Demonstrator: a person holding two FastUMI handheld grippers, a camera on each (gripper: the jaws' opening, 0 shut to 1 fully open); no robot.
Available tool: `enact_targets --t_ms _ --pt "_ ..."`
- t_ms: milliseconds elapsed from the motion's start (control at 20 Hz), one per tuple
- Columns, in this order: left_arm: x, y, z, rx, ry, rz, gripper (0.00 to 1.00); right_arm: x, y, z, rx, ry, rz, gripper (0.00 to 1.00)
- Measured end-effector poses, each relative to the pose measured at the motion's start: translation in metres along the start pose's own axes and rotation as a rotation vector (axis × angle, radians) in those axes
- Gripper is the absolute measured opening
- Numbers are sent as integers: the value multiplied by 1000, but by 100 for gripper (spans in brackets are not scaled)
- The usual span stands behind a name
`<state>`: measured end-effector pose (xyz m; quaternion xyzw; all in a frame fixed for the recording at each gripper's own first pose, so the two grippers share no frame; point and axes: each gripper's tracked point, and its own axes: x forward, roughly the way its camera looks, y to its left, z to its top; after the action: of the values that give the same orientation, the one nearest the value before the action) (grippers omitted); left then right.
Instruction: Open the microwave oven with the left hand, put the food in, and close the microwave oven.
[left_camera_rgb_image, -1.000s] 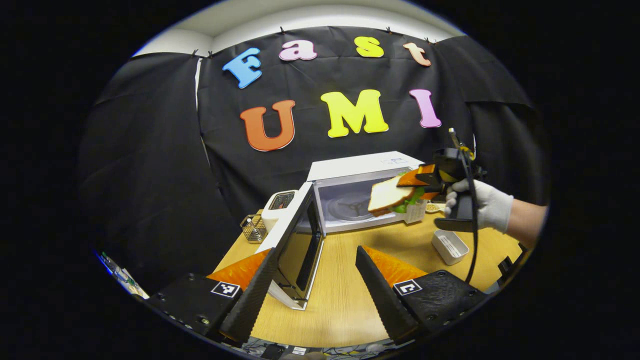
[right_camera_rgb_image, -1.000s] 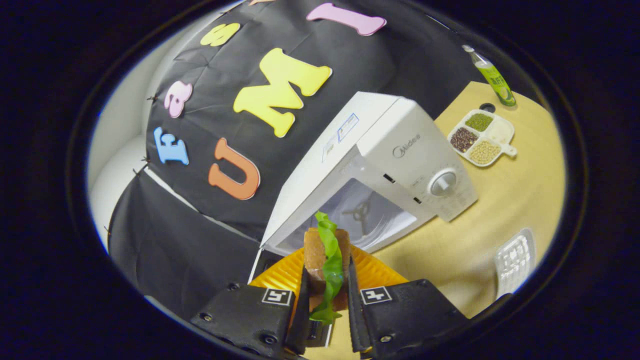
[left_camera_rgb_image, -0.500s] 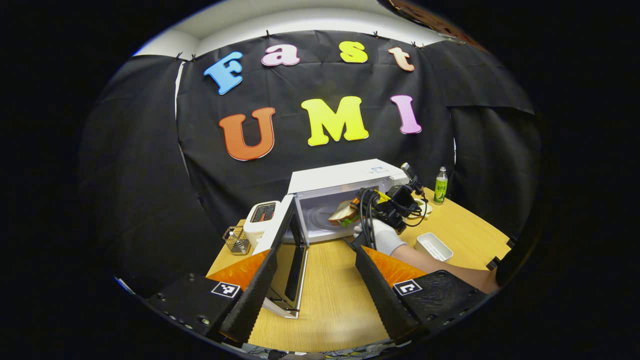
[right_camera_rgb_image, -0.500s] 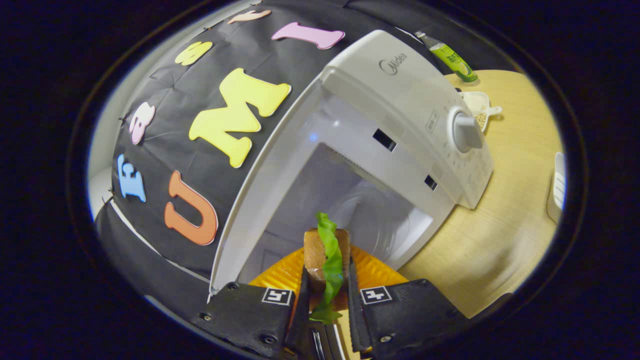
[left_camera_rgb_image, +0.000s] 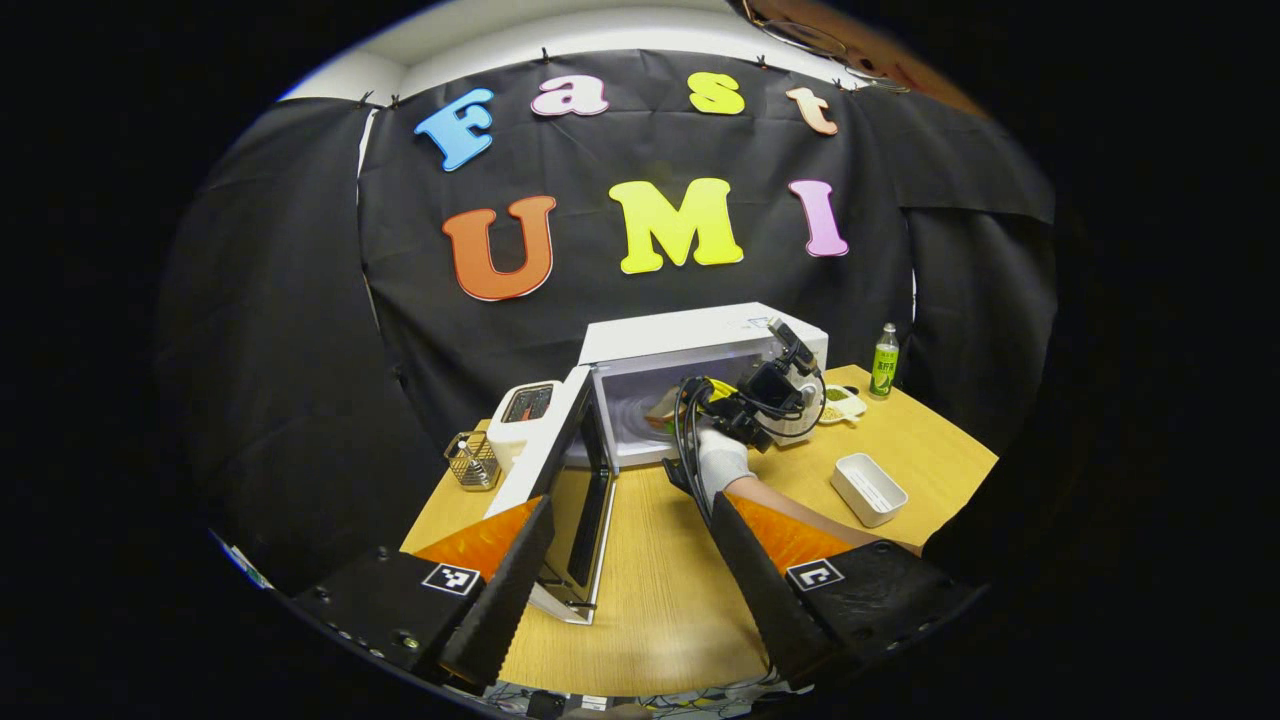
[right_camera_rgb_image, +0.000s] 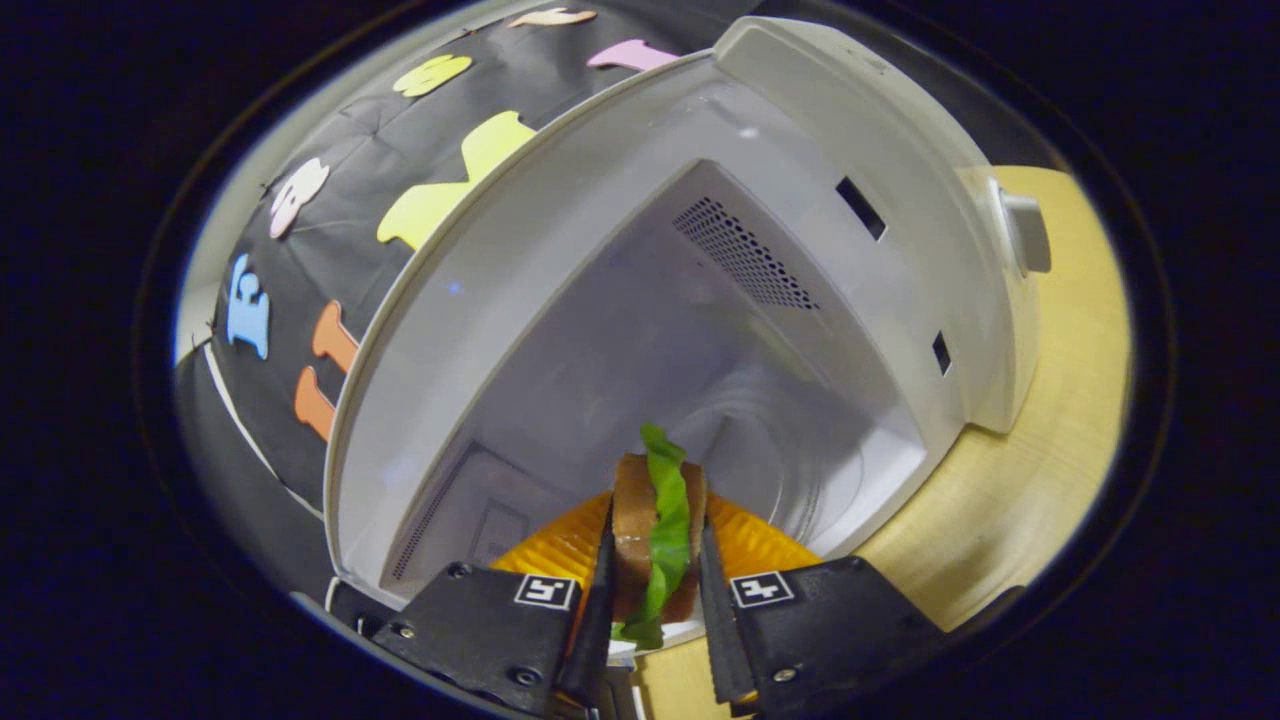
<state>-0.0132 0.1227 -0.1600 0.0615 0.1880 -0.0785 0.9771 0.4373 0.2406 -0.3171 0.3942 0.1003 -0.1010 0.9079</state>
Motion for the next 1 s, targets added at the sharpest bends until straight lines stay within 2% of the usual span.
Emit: enact_targets --t_ms 50,100,150,200,250,300,350,400,700,1000 --pt "0 -2 -2 3 -2 -11 95 -2 -6 -1 -95 -5 -39 37" --pt "0 -3 -3 5 0 -17 95 -6 -11 3 -191 -19 -67 46" --pt "2 -3 -2 7 -1 -21 95 -10 -12 8 -267 -40 -76 47" --pt "4 -3 2 9 -11 -22 95 -10 -9 14 -329 -63 -83 67" --pt "5 -4 3 7 -13 -25 95 -10 -9 17 -394 -67 -87 72" --pt "5 -5 4 7 -19 -27 95 -12 -14 17 -461 -65 -101 97" --pt "6 -6 7 7 -27 -32 95 -14 -18 19 -505 -67 -113 80" --pt "6 -7 8 10 -32 -35 95 -14 -18 20 -519 -70 -100 97" --pt "-2 -6 16 11 -58 -24 95 -50 -3 34 -599 -68 -31 99" --pt "-19 7 31 -15 -103 17 95 -121 20 84 -604 -68 66 99"
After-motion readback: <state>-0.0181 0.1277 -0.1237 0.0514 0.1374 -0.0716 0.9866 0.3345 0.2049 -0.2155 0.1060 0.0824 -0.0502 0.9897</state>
